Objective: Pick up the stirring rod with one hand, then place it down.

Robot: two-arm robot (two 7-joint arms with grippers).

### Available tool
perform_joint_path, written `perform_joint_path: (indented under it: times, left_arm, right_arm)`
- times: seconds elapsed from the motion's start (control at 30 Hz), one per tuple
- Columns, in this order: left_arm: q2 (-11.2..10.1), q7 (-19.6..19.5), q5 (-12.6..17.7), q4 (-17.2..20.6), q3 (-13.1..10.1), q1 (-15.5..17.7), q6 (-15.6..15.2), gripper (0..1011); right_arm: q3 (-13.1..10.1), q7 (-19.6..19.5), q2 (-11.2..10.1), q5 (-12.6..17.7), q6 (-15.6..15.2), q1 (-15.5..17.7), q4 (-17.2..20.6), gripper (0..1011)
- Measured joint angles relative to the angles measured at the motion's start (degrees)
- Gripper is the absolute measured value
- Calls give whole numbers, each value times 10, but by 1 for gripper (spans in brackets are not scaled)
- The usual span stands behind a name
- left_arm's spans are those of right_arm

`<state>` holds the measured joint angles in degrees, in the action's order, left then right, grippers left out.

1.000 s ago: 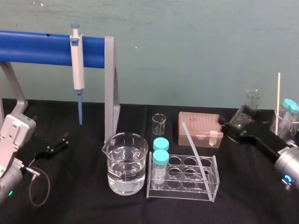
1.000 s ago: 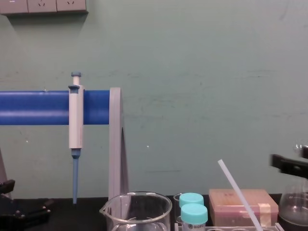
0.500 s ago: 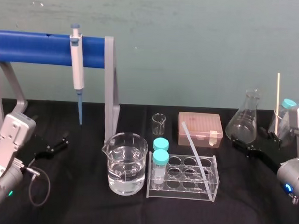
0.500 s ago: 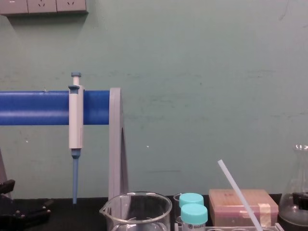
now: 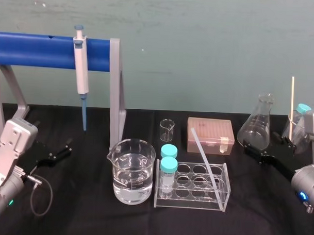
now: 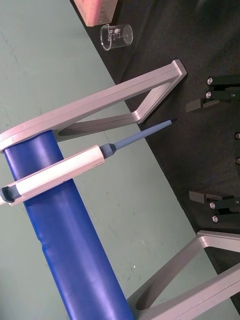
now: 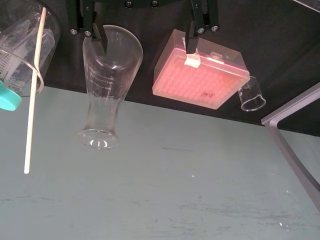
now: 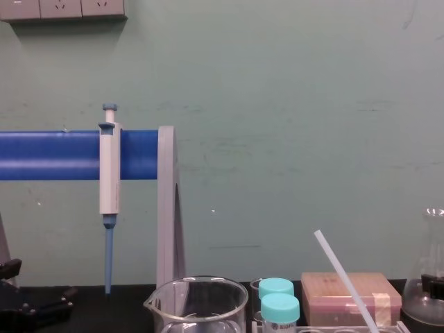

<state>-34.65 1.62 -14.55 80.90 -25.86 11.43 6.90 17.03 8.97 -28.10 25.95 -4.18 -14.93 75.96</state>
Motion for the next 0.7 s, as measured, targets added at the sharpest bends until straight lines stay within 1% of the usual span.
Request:
perform_joint_path:
  times: [0.7]
  left_arm:
    - [0, 0, 0, 0, 0, 0, 0, 1000]
  right_arm:
    - [0, 1, 0, 1, 2, -1, 0, 1000]
